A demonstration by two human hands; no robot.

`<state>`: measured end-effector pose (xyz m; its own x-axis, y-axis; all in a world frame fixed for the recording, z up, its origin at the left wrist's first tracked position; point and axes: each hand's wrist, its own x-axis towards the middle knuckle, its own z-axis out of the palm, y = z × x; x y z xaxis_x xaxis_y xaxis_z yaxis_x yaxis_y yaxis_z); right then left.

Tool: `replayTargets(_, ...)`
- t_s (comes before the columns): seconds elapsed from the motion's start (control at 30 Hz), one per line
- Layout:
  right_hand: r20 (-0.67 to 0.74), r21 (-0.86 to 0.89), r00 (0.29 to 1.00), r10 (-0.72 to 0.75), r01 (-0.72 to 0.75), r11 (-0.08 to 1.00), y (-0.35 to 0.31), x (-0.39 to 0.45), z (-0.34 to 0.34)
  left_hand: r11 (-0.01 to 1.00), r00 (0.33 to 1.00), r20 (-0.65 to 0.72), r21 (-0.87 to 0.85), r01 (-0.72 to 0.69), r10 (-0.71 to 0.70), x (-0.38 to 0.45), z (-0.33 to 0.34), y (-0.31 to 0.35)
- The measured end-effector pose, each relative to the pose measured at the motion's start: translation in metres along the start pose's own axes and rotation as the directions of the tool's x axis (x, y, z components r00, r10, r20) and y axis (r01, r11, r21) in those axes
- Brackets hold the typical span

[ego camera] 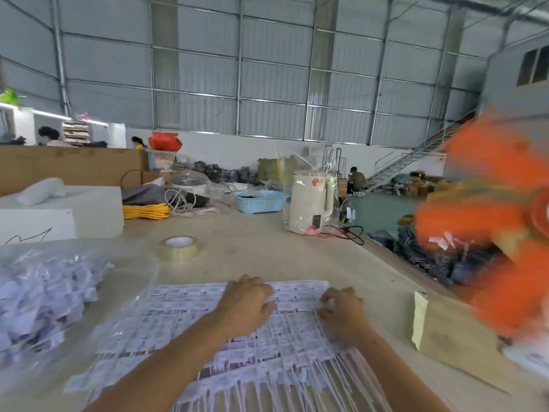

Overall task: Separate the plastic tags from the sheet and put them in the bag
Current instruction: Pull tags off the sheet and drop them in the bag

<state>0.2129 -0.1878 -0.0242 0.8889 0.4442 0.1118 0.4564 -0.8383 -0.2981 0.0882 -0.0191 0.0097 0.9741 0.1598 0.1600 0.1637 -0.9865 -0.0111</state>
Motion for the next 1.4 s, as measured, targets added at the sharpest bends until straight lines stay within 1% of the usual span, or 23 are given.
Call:
replayTargets(0.07, -0.096, 0.046, 0.995, -0.028, 0.032, 0.998, 0.000, -0.003, -0.007, 0.997, 1.000, 0.019, -0.079, -0.019, 0.021, 0.013, 0.013, 0.014)
replayTargets(0.1, -0.135, 0.082, 0.988, -0.074, 0.086, 0.993, -0.001, -0.004, -0.011, 0.991, 1.000, 0.004, -0.133, -0.021, 0.022, 0.018, 0.018, 0.021)
replayTargets(0.17, -0.177, 0.246, 0.967, -0.181, 0.222, 0.944, -0.005, -0.009, -0.020, 0.968, 0.999, -0.045, -0.252, -0.010, -0.002, 0.025, 0.027, 0.032)
replayTargets(0.2, -0.163, 0.365, 0.966, -0.201, 0.249, 0.897, -0.007, -0.013, -0.025, 0.946, 0.998, -0.060, -0.325, -0.005, -0.015, 0.027, 0.028, 0.036)
replayTargets(0.3, -0.080, 0.721, 0.983, -0.166, 0.171, 0.671, -0.010, -0.022, -0.037, 0.868, 0.997, -0.075, -0.496, -0.037, 0.000, 0.029, 0.021, 0.040)
replayTargets(0.33, -0.032, 0.785, 0.985, -0.172, 0.131, 0.605, -0.008, -0.024, -0.041, 0.856, 0.997, -0.075, -0.514, -0.061, 0.026, 0.029, 0.017, 0.040)
replayTargets(0.37, 0.013, 0.812, 0.981, -0.193, 0.103, 0.575, -0.005, -0.026, -0.043, 0.853, 0.997, -0.062, -0.517, -0.076, 0.051, 0.028, 0.013, 0.040)
replayTargets(0.43, 0.107, 0.785, 0.961, -0.254, 0.075, 0.614, -0.002, -0.030, -0.045, 0.876, 0.996, -0.017, -0.476, -0.084, 0.086, 0.026, 0.008, 0.040)
replayTargets(0.5, 0.186, 0.732, 0.942, -0.278, 0.056, 0.679, -0.001, -0.035, -0.041, 0.923, 0.994, 0.026, -0.372, -0.093, 0.110, 0.022, 0.006, 0.041)
replayTargets(0.53, 0.206, 0.723, 0.939, -0.277, 0.045, 0.689, -0.001, -0.037, -0.038, 0.941, 0.993, 0.041, -0.325, -0.093, 0.112, 0.019, 0.006, 0.041)
replayTargets(0.67, 0.180, 0.733, 0.945, -0.272, 0.055, 0.678, -0.003, -0.042, -0.036, 0.967, 0.997, 0.044, -0.247, -0.057, 0.070, 0.009, 0.001, 0.040)
replayTargets(0.77, 0.191, 0.694, 0.955, -0.226, 0.031, 0.719, -0.001, -0.044, -0.037, 0.982, 0.998, 0.059, -0.190, 0.010, 0.002, 0.001, -0.006, 0.030)
replayTargets(0.83, 0.185, 0.653, 0.965, -0.186, 0.020, 0.757, 0.000, -0.044, -0.036, 0.987, 0.993, 0.100, -0.147, 0.070, -0.056, -0.008, -0.011, 0.012)
replayTargets(0.93, 0.162, 0.655, 0.972, -0.171, 0.024, 0.756, -0.002, -0.043, -0.035, 0.970, 0.984, 0.151, -0.207, 0.127, -0.096, -0.024, -0.012, -0.024)
replayTargets(0.97, 0.144, 0.673, 0.975, -0.167, 0.027, 0.739, -0.003, -0.043, -0.036, 0.965, 0.987, 0.134, -0.230, 0.123, -0.094, -0.029, -0.012, -0.035)
replayTargets(1.07, 0.071, 0.769, 0.994, -0.084, -0.001, 0.639, -0.004, -0.038, -0.046, 0.982, 0.995, 0.031, -0.160, 0.100, -0.097, -0.042, -0.017, -0.061)
replayTargets(1.13, 0.109, 0.851, 0.992, -0.070, -0.057, 0.523, -0.006, -0.036, -0.055, 0.967, 0.991, 0.028, -0.220, 0.130, -0.127, -0.049, -0.026, -0.070)
replayTargets(1.17, 0.123, 0.877, 0.990, -0.069, -0.076, 0.474, -0.008, -0.036, -0.060, 0.962, 0.992, 0.007, -0.246, 0.122, -0.124, -0.050, -0.032, -0.071)
replayTargets(1.2, 0.123, 0.895, 0.991, -0.062, -0.084, 0.437, -0.011, -0.036, -0.065, 0.968, 0.994, -0.053, -0.237, 0.084, -0.099, -0.050, -0.041, -0.069)
replayTargets(1.23, 0.117, 0.910, 0.992, -0.050, -0.086, 0.404, -0.013, -0.035, -0.072, 0.981, 0.988, -0.141, -0.189, 0.030, -0.058, -0.050, -0.051, -0.065)
replayTargets(1.3, 0.120, 0.937, 0.992, -0.037, -0.101, 0.334, -0.013, -0.032, -0.087, 0.996, 0.943, -0.329, -0.045, -0.076, 0.057, -0.048, -0.077, -0.051)
replayTargets(1.33, 0.128, 0.953, 0.991, -0.046, -0.110, 0.283, -0.010, -0.031, -0.095, 0.994, 0.913, -0.394, 0.024, -0.108, 0.109, -0.048, -0.090, -0.044)
replayTargets(1.4, 0.135, 0.978, 0.988, -0.075, -0.120, 0.169, -0.003, -0.030, -0.109, 0.985, 0.874, -0.457, 0.122, -0.124, 0.167, -0.047, -0.113, -0.030)
